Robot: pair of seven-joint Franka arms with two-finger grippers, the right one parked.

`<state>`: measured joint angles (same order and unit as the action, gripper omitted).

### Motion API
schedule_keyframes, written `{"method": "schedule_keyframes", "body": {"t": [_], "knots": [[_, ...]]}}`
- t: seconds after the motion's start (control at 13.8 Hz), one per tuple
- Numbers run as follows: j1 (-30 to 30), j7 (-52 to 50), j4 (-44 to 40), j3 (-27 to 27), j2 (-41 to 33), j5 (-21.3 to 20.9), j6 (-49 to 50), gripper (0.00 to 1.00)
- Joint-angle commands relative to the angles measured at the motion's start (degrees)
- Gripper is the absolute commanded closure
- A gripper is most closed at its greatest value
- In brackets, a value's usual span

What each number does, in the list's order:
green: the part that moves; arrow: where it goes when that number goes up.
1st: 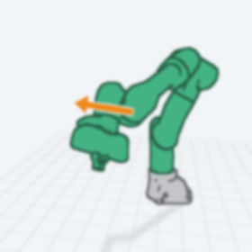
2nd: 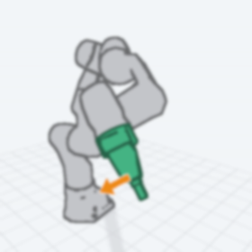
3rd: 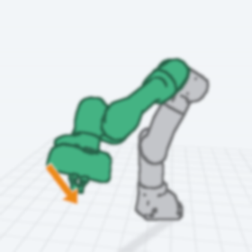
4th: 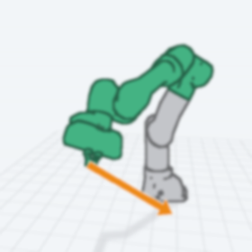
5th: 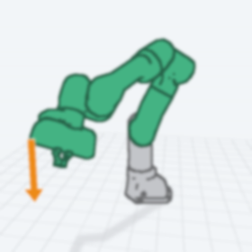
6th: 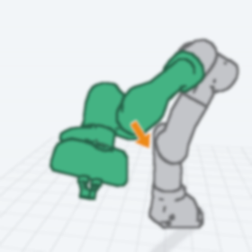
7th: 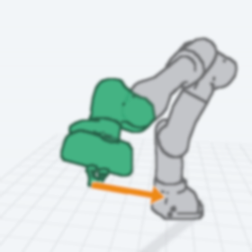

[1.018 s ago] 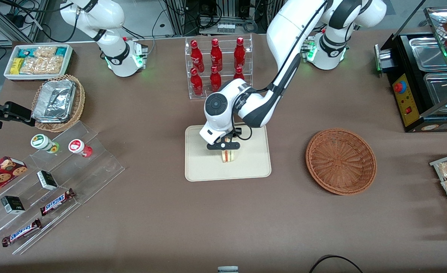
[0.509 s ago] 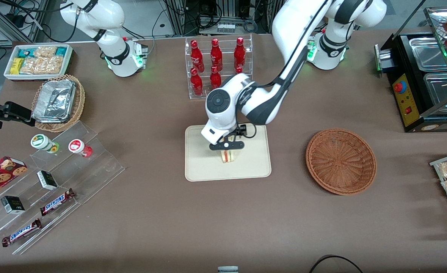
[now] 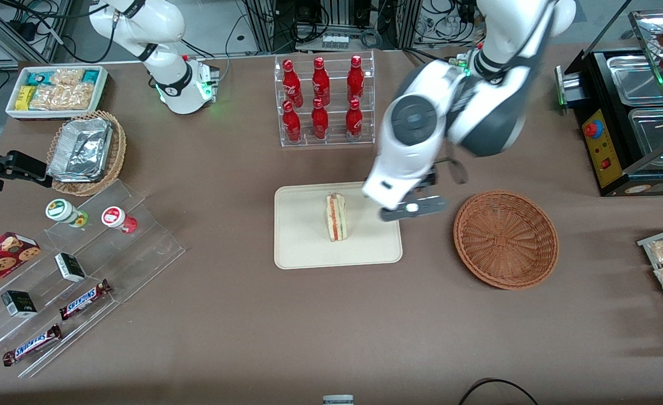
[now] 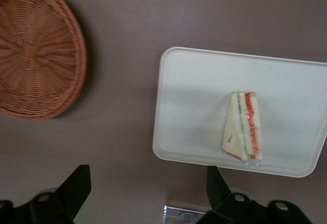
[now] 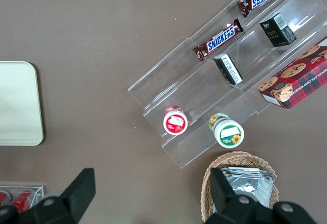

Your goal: Place sandwich from basket to tray

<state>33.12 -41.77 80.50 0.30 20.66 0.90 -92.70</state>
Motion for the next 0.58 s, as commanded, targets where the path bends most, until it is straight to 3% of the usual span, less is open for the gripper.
{"method": "schedule_keyframes", "body": {"t": [0.0, 0.29, 0.51], "knots": [[-5.85, 6.41, 3.51, -0.65, -6.58, -0.11, 3.75, 0.0], [-16.91, 17.56, 12.47, -0.65, -17.39, 0.59, 3.93, 0.0], [-23.61, 25.93, 15.29, -0.57, -21.09, 0.68, 4.55, 0.0]]}}
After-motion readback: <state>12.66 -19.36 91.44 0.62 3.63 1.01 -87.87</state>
